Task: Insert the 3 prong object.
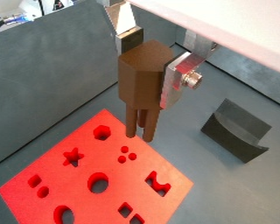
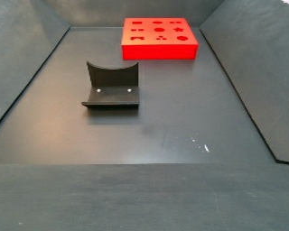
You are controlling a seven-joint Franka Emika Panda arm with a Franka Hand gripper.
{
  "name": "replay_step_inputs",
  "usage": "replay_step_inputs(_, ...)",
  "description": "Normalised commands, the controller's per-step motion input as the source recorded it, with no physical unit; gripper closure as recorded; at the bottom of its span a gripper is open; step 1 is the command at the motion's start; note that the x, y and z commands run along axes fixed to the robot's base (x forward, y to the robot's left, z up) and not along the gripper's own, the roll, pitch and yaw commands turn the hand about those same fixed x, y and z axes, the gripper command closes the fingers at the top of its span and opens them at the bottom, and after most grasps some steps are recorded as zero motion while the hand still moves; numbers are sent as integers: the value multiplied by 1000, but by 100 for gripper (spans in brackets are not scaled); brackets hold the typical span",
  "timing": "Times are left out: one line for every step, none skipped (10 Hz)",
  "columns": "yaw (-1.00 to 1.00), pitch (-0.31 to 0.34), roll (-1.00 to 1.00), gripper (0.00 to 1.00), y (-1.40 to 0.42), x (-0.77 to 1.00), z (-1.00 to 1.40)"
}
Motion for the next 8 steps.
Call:
replay_step_inputs(337, 0, 61, 100, 0, 57, -54)
replay_step_inputs(554, 0, 134, 100, 0, 34, -94)
replay_step_inputs(737, 0, 214, 100, 0, 66, -117)
replay_step_inputs(849, 0, 237, 100, 0, 100, -157)
replay_step_inputs(849, 0, 239, 100, 0, 94, -146)
replay_step_inputs(794, 0, 206, 100, -11, 86, -131)
replay_step_inputs(729, 0, 189, 100, -63, 83, -120)
replay_step_inputs(723, 0, 203, 100, -51, 86, -129)
